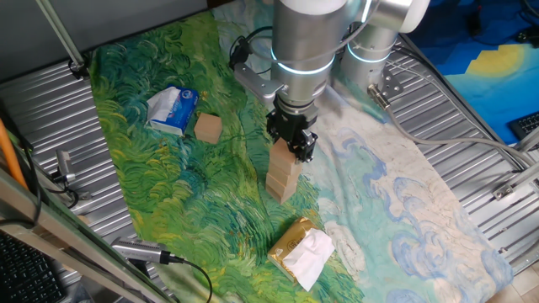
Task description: Stack the blocks in a vertical line of five
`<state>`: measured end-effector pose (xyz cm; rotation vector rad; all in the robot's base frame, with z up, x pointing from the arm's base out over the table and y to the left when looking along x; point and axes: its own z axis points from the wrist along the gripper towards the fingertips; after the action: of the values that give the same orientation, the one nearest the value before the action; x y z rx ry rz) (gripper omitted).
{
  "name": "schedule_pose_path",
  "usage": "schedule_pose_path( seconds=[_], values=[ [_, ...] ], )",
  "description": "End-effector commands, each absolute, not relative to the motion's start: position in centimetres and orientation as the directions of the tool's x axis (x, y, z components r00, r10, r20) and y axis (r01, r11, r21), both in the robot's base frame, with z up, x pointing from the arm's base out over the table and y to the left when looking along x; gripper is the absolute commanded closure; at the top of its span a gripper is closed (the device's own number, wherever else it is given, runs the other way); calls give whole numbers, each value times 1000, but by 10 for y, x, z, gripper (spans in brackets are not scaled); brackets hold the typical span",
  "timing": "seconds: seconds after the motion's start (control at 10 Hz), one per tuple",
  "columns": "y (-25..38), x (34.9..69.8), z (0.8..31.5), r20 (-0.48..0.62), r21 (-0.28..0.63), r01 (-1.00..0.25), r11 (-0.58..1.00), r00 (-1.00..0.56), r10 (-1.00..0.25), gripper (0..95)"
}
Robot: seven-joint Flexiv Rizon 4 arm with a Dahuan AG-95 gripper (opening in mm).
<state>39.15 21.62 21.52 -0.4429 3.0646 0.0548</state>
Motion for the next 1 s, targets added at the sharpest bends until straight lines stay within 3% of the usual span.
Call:
schedule_pose_path(
  seconds=[0.1, 1.0],
  values=[
    [216, 392, 214, -52, 27, -283, 959, -958, -282, 950],
    [218, 393, 212, -49, 1, -284, 959, -958, -284, 950]
  ],
)
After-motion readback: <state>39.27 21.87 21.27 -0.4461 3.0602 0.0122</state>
